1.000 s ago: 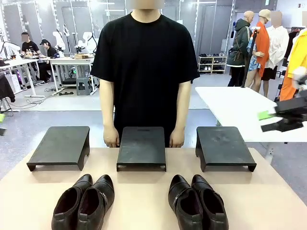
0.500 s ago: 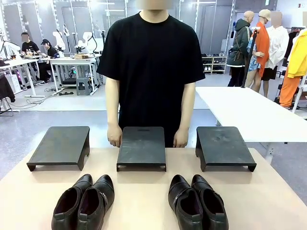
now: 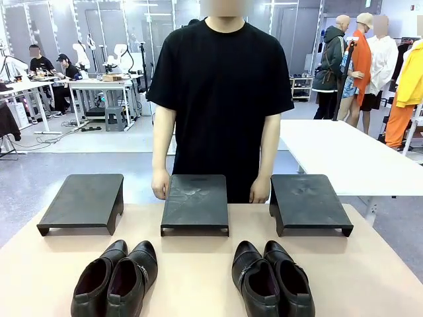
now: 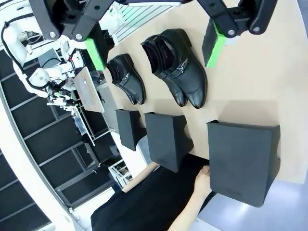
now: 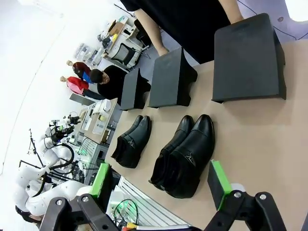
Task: Place the shoes on the stand as instructed by the person.
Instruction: Pick up one pair of Shoes and place it on the Shoes Stand indicated by the person.
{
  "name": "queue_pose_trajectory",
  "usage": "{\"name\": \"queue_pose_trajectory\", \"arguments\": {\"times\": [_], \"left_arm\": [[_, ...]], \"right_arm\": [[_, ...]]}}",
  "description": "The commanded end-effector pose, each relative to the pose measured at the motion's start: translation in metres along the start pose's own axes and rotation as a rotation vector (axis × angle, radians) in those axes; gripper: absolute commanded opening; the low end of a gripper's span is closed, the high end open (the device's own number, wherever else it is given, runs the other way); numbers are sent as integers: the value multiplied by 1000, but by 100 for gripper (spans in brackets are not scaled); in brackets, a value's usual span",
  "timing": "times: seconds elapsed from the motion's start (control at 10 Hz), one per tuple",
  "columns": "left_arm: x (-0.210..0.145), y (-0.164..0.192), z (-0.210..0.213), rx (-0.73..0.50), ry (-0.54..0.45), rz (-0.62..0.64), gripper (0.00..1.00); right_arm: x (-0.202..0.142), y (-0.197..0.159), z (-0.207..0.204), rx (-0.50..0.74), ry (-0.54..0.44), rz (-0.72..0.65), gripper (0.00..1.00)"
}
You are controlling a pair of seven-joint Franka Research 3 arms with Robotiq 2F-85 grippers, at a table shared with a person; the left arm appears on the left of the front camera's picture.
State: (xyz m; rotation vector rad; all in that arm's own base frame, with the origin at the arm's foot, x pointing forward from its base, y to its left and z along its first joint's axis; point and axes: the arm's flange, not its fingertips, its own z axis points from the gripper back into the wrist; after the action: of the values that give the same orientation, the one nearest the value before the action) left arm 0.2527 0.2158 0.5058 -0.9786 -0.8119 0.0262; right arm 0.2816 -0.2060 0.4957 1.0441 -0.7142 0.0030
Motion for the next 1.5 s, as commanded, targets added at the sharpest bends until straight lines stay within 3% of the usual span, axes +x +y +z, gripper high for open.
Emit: {"name": "queue_pose_trajectory", "arguments": {"times": [0.0,1.4], "left_arm": [[-2,3,5,-4,0,-1,100],[-2,3,5,-4,0,-1,100]], "right_arm": [[-2,-2,6,5,-12,-2,100],[-2,-2,6,5,-12,-2,100]]}}
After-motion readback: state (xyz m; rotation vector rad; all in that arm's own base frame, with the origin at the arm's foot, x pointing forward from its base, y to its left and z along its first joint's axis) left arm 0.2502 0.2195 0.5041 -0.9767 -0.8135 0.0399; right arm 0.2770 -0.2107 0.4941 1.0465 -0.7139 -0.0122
